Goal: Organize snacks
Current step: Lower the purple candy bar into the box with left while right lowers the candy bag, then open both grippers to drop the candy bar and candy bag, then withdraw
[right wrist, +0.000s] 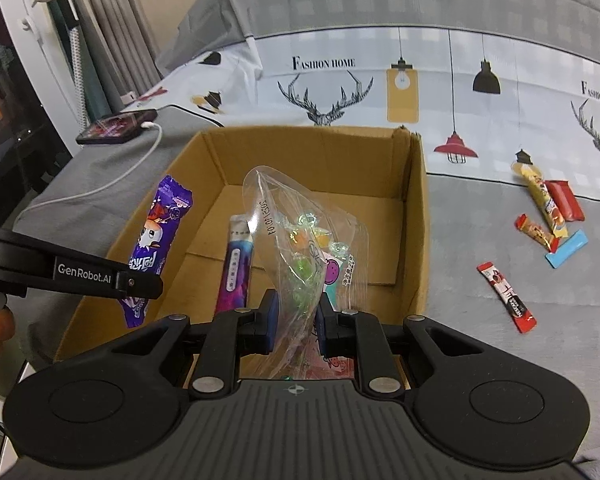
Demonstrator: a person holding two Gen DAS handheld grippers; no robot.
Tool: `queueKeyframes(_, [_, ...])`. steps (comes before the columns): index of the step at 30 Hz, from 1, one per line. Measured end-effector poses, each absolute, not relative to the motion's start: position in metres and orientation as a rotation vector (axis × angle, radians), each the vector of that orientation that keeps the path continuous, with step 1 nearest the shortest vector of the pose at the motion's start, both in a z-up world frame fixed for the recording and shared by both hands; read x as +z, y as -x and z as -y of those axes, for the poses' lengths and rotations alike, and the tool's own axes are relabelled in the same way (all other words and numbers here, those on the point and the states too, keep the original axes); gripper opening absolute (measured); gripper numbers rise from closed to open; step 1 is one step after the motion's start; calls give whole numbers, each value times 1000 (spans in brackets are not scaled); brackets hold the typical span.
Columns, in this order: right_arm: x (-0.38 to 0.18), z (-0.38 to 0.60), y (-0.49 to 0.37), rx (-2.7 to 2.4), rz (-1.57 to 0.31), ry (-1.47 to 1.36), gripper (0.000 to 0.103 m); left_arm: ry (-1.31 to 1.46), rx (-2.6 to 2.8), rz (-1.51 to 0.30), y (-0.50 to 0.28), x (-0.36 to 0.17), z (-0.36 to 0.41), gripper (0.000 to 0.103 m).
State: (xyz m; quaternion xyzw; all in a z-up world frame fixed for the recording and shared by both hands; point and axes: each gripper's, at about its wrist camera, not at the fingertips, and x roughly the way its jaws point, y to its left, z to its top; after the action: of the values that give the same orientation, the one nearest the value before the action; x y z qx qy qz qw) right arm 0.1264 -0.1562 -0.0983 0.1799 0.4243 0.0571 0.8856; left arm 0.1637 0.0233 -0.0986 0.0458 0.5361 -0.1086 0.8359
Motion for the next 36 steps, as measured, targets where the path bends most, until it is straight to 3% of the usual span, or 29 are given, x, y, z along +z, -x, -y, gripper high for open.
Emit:
queueKeyframes(8, [-116,158,-138,116,-920,-385,21,-133,-216,-1162,-172,-116,-16,28])
queueKeyframes(10, [-118,158,-140,120,-925,-388,24,-138,-212,-1165,-173,-117,-16,37])
queueKeyframes(11, [-119,158,-141,127,-924,-398,26,-141,-211,-1167,-174,-117,-16,61])
queueKeyframes(12, [-118,159,-142,131,-922,-411,31,-139,-208,-1167,-174,-115,-17,92])
queueKeyframes(13, [-116,160,-142,125,-918,-421,44,-132,-200,-1160,-173,-113,-18,101])
queueKeyframes(16, [-106,165,-137,126,-878,-449,63,-125,-177,-1107,-164,-102,-25,102])
queueKeyframes(19, [-94,167,-126,122,-862,-442,74,-142,-151,-1097,-149,-96,-34,103])
queueKeyframes(28, [-66,152,-55,82,-852,-396,89,-123,-99,-1057,-71,-73,-59,103])
queueKeyframes(36, [-27,141,-12,22,-742,-336,95,-127,-137,-923,-32,-35,-59,102])
